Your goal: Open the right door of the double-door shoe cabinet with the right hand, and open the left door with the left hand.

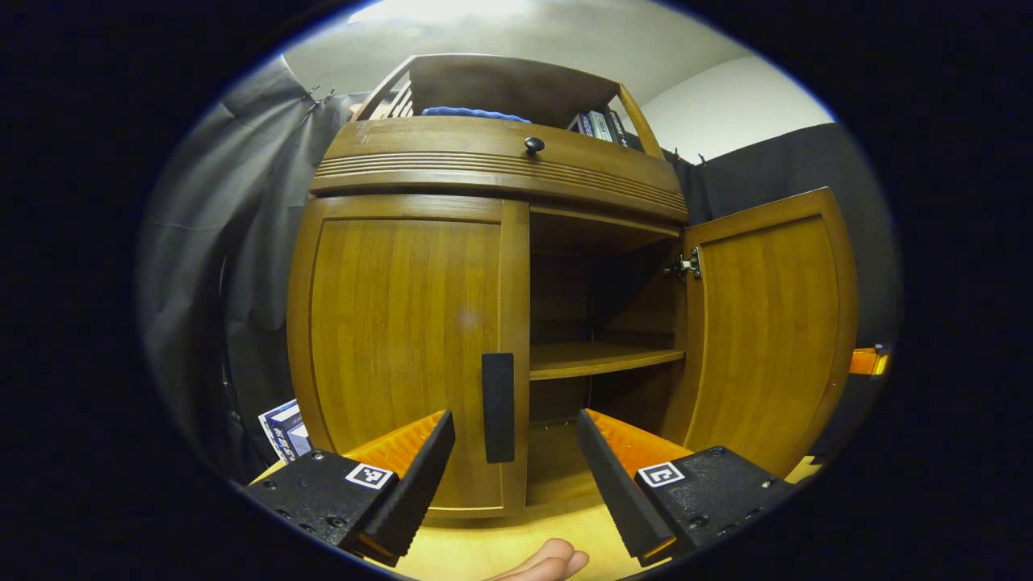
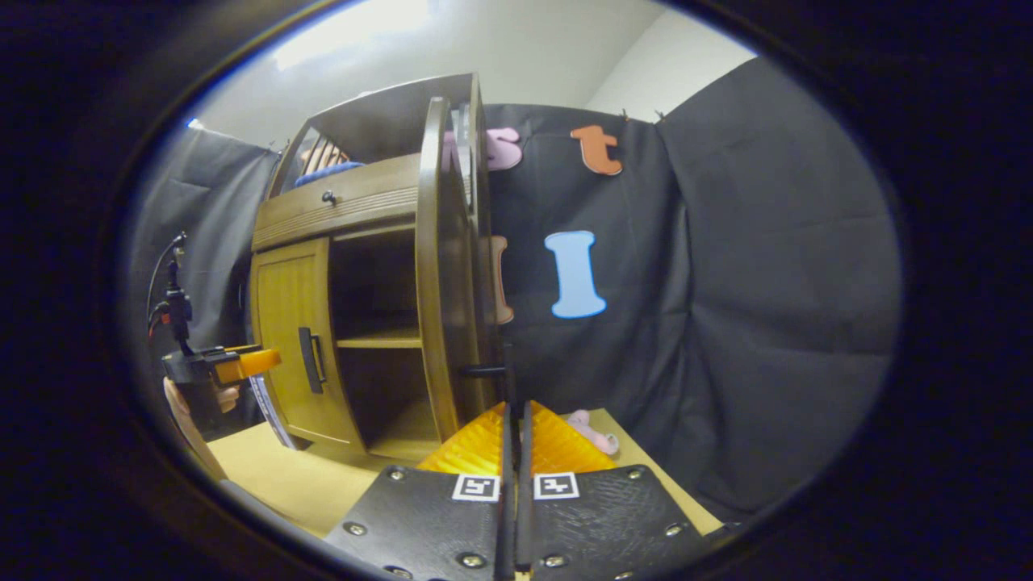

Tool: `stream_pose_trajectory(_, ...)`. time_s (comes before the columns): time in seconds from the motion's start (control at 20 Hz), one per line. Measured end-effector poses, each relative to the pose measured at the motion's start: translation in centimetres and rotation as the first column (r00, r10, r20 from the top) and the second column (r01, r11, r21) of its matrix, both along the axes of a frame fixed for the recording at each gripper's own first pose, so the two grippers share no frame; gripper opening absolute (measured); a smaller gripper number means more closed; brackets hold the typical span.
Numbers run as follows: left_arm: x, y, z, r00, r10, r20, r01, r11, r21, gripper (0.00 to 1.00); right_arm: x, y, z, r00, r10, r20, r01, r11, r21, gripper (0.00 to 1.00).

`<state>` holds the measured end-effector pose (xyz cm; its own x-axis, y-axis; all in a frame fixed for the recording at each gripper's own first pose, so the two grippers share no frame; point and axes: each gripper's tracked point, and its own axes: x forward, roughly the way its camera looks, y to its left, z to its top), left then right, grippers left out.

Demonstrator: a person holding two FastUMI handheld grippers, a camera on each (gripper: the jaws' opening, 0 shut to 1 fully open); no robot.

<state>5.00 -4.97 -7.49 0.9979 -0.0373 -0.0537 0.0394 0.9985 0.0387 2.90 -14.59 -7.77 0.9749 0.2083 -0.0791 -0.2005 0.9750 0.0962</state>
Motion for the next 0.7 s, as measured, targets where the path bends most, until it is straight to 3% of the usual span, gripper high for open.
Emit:
stream_pose_trajectory(0.1, 0.5, 0.0, -0.1, 1.000, -0.007, 0.001, 0.007, 1.000, 0.005, 0.93, -2.0, -0.4, 1.3, 0.999, -0.027, 0.039, 0.026, 0.999, 0.023, 0.02)
stream_pose_trajectory(0.15, 0.8, 0.2, -0.1, 1.000, 0.003, 0.005, -0.003, 1.000, 0.001, 0.93, -3.1, -0.5, 2.0, 0.997, -0.041, 0.061, 0.039, 0.999, 0.034, 0.11)
stream_pose_trajectory(0.2, 1.2, 0.5, -0.3, 1.000, 0.017, 0.009, -0.017, 1.000, -0.004, 0.93, -4.4, -0.4, 3.2, 0.995, -0.046, 0.094, 0.042, 0.998, 0.045, 0.11)
stream_pose_trajectory(0.25, 1.7, 0.8, -0.5, 1.000, 0.027, 0.005, -0.027, 1.000, -0.004, 0.93, -5.7, 0.5, 3.9, 0.992, -0.037, 0.124, 0.030, 0.998, 0.053, 0.23)
stream_pose_trajectory(0.3, 2.2, 0.9, -1.0, 0.999, 0.034, -0.005, -0.034, 0.999, -0.001, 0.93, -6.8, 0.9, 4.5, 0.990, -0.043, 0.137, 0.037, 0.998, 0.052, 0.22)
stream_pose_trajectory(0.35, 2.8, 0.9, -1.4, 0.999, 0.037, -0.022, -0.037, 0.999, 0.004, 0.93, -8.0, 1.5, 5.0, 0.988, -0.049, 0.148, 0.043, 0.998, 0.048, 0.33)
stream_pose_trajectory(0.4, 3.4, 0.8, -2.1, 0.998, 0.037, -0.041, -0.037, 0.999, 0.013, 0.93, -9.2, 2.1, 5.3, 0.987, -0.051, 0.151, 0.045, 0.998, 0.048, 0.33)
stream_pose_trajectory(0.7, 6.7, 1.6, -3.5, 0.994, 0.085, -0.062, -0.081, 0.994, 0.072, 0.93, -15.8, 7.9, 5.3, 0.986, -0.028, 0.165, 0.011, 0.994, 0.106, 0.99)
